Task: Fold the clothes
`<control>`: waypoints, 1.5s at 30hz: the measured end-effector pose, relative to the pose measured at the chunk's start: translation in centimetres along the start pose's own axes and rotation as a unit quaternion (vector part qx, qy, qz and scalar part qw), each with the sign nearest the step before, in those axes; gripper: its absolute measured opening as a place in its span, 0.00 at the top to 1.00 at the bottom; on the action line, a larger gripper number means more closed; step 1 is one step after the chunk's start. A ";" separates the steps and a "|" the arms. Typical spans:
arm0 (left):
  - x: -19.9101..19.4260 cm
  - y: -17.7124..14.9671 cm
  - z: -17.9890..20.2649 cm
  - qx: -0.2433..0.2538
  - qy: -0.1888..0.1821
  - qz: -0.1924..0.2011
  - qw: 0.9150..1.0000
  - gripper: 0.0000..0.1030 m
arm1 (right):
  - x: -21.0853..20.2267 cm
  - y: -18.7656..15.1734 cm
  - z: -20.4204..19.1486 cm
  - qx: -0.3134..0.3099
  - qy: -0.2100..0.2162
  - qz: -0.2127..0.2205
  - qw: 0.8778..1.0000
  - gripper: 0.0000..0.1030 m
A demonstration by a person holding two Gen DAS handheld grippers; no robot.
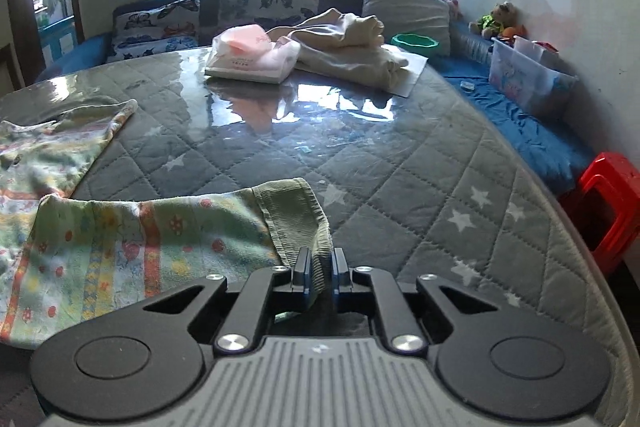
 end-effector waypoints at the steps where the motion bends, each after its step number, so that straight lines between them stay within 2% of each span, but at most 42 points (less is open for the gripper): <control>1: 0.2 -0.1 0.2 0.001 -0.004 -0.002 1.000 0.64 | 0.0 0.0 0.2 0.000 -0.004 0.000 1.000 0.92; 4: 0.6 -0.8 0.8 0.004 -0.020 -0.012 1.000 0.64 | -0.1 -0.1 1.3 0.010 -0.019 0.001 1.000 0.92; 7: 0.5 -1.2 1.2 0.017 -0.027 -0.010 0.999 0.59 | -0.1 -0.3 1.9 0.016 -0.024 -0.001 1.000 0.92; 13: -0.6 -0.9 0.3 0.003 -0.039 0.000 0.999 0.58 | -0.8 1.1 1.4 0.002 -0.039 0.025 0.999 0.81; 17: -1.9 0.1 -1.0 -0.015 -0.024 0.020 0.999 0.58 | -1.5 2.2 -2.1 -0.021 0.013 0.039 0.999 0.76; 19: -2.4 0.4 -2.5 -0.035 -0.007 0.027 0.999 0.58 | -1.6 2.4 -4.3 -0.030 0.051 0.035 0.998 0.66; 21: -2.6 0.5 -4.6 -0.062 0.014 0.030 0.998 0.58 | -1.4 2.3 -6.7 -0.040 0.091 0.026 0.995 0.64; 24: -2.9 0.2 -8.0 -0.102 0.048 0.033 0.993 0.58 | -0.7 1.7 -9.2 -0.061 0.112 0.013 0.992 0.62; 28: -3.1 -0.2 -12.5 -0.143 0.085 0.043 0.985 0.58 | 0.3 1.0 -10.0 -0.058 0.115 -0.002 0.992 0.61; 35: -1.7 -2.1 -17.5 -0.197 0.126 0.030 0.972 0.58 | 0.7 0.4 -9.8 -0.052 0.107 -0.013 0.993 0.57; 40: -2.7 -3.3 -19.7 -0.222 0.138 0.044 0.964 0.57 | 1.0 0.6 -9.8 -0.050 0.102 -0.016 0.993 0.53; 45: -4.5 -4.7 -23.1 -0.255 0.166 0.059 0.951 0.58 | 1.2 0.7 -9.9 -0.049 0.098 -0.017 0.994 0.51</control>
Point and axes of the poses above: each gripper's, at about its wrist camera, not at the fingertips, and x roughly the way its jaws point, z to its right, y to its top, the point moved 10 cm from there along x, roughly the way its jaws point, and after that the axes turned 2 degrees about x, right-handed, at the moved point
